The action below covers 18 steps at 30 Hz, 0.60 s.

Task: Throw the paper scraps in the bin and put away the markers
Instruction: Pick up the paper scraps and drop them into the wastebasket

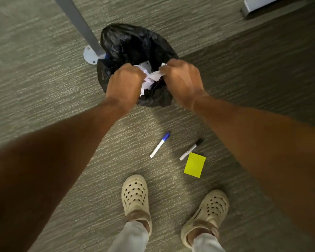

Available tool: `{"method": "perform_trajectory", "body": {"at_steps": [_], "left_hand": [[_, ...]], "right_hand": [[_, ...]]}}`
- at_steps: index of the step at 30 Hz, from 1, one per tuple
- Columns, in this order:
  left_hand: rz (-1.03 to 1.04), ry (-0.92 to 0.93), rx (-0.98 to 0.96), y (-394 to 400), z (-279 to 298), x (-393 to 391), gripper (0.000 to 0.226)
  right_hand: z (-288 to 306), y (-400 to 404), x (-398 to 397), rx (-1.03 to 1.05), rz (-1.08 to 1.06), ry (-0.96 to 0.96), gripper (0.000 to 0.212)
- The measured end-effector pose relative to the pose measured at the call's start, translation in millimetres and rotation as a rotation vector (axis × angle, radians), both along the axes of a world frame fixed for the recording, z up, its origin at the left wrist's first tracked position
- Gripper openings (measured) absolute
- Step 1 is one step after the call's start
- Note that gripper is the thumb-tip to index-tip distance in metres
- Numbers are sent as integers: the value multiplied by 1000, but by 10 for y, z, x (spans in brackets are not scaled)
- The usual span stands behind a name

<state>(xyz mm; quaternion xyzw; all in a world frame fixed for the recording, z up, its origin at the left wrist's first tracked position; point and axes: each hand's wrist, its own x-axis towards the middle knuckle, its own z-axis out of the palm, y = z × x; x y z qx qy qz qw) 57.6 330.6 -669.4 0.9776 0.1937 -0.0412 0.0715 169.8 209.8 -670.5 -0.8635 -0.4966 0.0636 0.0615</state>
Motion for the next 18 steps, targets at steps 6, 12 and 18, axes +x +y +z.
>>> {"method": "perform_trajectory", "body": {"at_steps": [6, 12, 18], "left_hand": [[10, 156, -92, 192, -231, 56, 46], [28, 190, -70, 91, -367, -171, 77], [103, 200, 5, 109, -467, -319, 95]], "right_hand": [[-109, 221, 153, -67, 35, -68, 24], [-135, 374, 53, -62, 66, -43, 20], [-355, 556, -109, -91, 82, 56, 39]]}}
